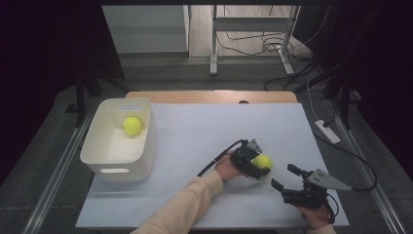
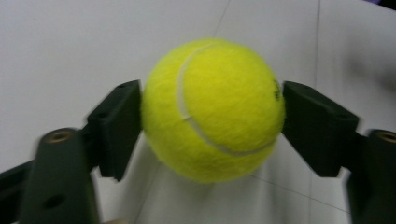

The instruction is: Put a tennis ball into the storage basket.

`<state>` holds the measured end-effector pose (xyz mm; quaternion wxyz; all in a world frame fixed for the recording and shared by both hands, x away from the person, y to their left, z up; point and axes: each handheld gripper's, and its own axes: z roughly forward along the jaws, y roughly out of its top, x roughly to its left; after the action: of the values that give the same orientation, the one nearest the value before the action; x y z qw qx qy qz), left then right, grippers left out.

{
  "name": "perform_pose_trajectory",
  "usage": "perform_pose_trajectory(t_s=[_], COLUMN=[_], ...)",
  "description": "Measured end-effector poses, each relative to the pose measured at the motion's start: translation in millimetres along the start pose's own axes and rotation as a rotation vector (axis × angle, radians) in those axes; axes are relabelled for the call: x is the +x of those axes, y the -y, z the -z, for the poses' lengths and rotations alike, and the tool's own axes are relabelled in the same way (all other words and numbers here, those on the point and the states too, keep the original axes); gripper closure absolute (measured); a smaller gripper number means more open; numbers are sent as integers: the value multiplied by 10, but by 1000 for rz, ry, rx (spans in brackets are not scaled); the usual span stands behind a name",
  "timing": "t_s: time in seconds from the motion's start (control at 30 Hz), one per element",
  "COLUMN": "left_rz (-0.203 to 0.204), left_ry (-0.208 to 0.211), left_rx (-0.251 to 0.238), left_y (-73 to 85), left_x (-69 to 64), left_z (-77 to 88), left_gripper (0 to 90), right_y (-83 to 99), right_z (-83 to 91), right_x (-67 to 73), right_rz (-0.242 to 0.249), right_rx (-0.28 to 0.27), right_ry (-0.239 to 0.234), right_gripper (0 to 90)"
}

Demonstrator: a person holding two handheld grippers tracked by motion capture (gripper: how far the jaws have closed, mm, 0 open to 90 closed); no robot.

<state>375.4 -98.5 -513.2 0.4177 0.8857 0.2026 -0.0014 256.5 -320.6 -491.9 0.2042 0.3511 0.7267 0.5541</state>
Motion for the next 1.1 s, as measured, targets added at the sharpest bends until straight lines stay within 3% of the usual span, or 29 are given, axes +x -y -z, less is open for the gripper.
perform_pose_trajectory(t_s=[0.17, 0.37, 0.6, 1.1], left_rz=[-9, 4, 36, 45], left_ry=[-1, 10, 10, -5], left_rx=[13, -8, -44, -100], left_y=[-13, -16, -24, 0], left_x=[0, 24, 80, 126], left_z=[14, 59, 202, 497], left_gripper=[277, 281, 282, 282], right_y=[2, 2, 5, 13], right_z=[2, 4, 8, -6], right_x=[-5, -5, -8, 9], right_rz=[1, 1, 1, 2], right_rx=[-1, -3, -4, 5], right_ry=[3, 4, 5, 4], right_gripper=[129, 129, 129, 129])
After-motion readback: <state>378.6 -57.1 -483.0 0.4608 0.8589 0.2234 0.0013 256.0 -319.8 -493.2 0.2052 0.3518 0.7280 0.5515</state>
